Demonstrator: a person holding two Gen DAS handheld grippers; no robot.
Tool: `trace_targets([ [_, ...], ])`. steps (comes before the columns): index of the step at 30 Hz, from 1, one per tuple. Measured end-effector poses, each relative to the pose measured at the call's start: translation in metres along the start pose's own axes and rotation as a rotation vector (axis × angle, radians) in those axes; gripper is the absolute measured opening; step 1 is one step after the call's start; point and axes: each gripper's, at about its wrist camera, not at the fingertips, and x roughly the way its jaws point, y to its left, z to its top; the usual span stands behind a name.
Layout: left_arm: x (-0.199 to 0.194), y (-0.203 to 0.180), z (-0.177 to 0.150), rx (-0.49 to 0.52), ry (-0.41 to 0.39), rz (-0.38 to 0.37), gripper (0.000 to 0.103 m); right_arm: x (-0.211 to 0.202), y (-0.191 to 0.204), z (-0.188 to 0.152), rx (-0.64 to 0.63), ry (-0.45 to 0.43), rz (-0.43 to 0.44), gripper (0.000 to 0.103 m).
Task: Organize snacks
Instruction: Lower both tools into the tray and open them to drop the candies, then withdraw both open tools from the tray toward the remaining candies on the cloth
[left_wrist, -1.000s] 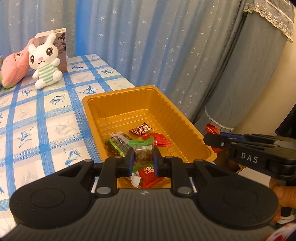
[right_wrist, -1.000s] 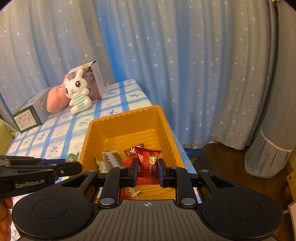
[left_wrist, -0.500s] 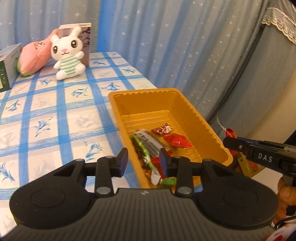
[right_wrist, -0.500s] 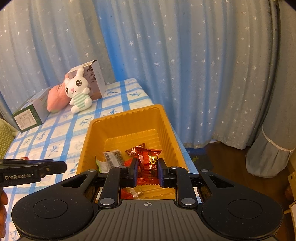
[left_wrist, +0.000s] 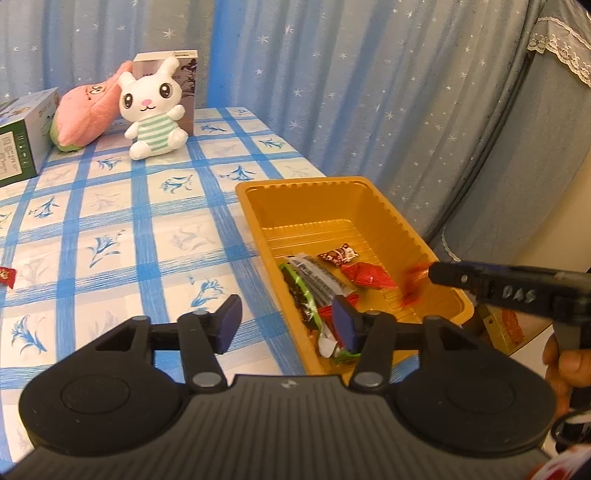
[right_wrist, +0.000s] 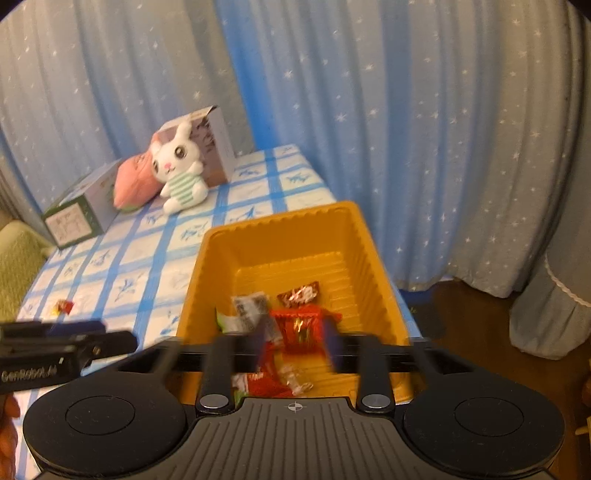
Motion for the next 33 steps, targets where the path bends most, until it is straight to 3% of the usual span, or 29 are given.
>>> trace_targets([
  [1,-0.002,0.002,-0.001,-0.002,-0.001,0.003,0.053,-0.003,-0.002,0.000,0.022,-0.015,-0.001,0.066],
  [14,-0.039,0.022,-0.021,-0.035,-0.035,0.064,0.063,-0.050,-0.002,-0.014,0.095,-0.047,-0.044,0.066],
  [27,-0.087,0.048,-0.034,-0.067,-0.107,0.139,0.083,-0.058,0.069,-0.032,-0.033,-0.004,0.045,0.066],
  [33,-0.103,0.066,-0.039,-0.072,-0.134,0.153,0.086,-0.051,0.101,-0.036,-0.093,0.014,0.083,0.066],
])
